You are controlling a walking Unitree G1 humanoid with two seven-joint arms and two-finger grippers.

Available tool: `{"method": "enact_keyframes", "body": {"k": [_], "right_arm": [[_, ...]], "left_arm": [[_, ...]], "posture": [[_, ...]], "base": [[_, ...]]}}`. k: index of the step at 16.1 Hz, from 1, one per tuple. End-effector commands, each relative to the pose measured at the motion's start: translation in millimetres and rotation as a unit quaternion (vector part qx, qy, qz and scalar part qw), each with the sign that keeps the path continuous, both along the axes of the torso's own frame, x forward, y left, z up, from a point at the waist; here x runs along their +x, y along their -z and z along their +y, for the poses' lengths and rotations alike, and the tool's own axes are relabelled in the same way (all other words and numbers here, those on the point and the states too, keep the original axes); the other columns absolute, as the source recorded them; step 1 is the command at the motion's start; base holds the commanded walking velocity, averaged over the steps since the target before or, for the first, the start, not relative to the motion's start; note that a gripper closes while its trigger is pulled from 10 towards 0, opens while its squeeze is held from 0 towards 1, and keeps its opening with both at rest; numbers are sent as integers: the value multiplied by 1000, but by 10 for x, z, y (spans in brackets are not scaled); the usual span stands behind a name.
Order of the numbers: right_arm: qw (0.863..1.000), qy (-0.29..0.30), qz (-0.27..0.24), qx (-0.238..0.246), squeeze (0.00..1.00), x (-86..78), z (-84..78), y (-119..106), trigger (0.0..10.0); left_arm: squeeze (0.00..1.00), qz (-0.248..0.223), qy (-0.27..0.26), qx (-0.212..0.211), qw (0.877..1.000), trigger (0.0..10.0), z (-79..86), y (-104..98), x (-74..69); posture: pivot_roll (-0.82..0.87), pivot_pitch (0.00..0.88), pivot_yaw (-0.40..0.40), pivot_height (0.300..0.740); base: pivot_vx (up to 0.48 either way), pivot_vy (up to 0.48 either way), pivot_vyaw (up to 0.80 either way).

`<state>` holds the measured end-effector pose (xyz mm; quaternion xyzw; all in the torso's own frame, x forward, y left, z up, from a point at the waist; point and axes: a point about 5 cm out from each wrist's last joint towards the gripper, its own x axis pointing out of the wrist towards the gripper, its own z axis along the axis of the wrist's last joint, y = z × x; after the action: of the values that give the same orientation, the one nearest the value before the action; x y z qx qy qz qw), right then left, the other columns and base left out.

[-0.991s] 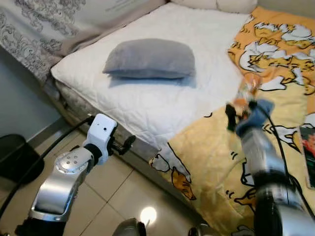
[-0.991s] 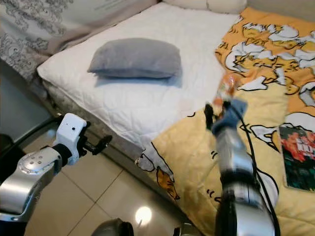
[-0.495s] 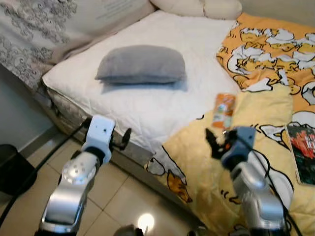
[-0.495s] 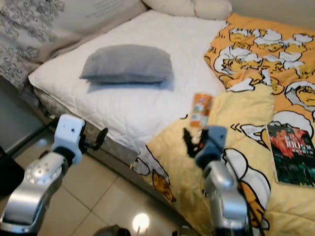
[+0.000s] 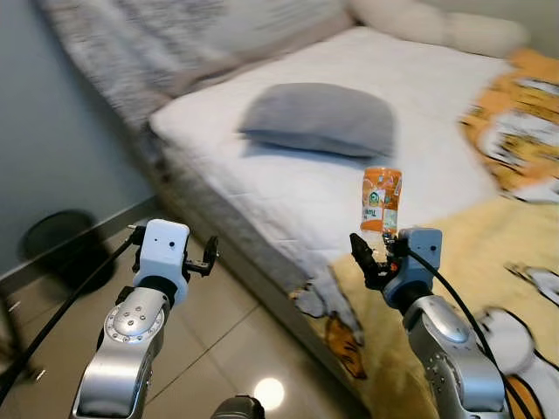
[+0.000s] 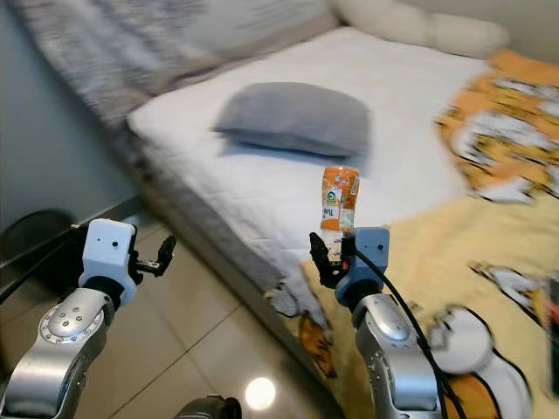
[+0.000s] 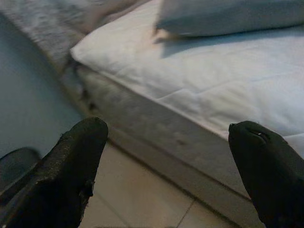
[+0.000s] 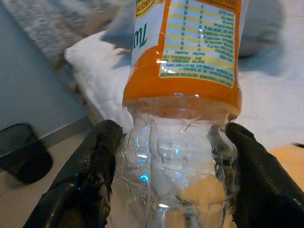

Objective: Clean up the room

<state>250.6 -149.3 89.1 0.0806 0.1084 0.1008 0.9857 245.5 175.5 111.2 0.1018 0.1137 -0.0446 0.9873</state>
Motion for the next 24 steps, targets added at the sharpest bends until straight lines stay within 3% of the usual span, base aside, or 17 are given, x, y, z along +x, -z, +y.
{"method": "enact_keyframes", "body": {"k": [1,3,6,12,16,24], "right_arm": [[1000,-10,1,11,0,18,43,-24,10000],[1000,4,13,18,0,58,64,-3,10000],[999,-43,14,-28,0,109,150,1,10000],[996,-41,7,-76,0,182,194,12,10000],[996,-52,9,-71,0,178,227,14,10000],[997,-51,13,-61,0,187,247,19,10000]], "left_arm": [[0,-13,-7,7,1000,10000,35,-63,5],[0,-17,-7,3,1000,10000,40,-74,36],[0,-21,0,-5,1000,10000,12,-97,98],[0,-22,3,-7,1000,10000,17,-108,156],[0,-16,-3,-14,1000,10000,36,-95,162],[0,-17,-1,-16,1000,10000,33,-97,162]], "posture": [[-26,0,46,740],[-37,0,55,740],[-49,0,67,740],[-51,0,72,740],[-51,0,73,740],[-49,0,69,740]], "base": [[0,0,794],[0,0,797],[0,0,267],[121,0,0],[122,0,105],[0,0,727]]}}
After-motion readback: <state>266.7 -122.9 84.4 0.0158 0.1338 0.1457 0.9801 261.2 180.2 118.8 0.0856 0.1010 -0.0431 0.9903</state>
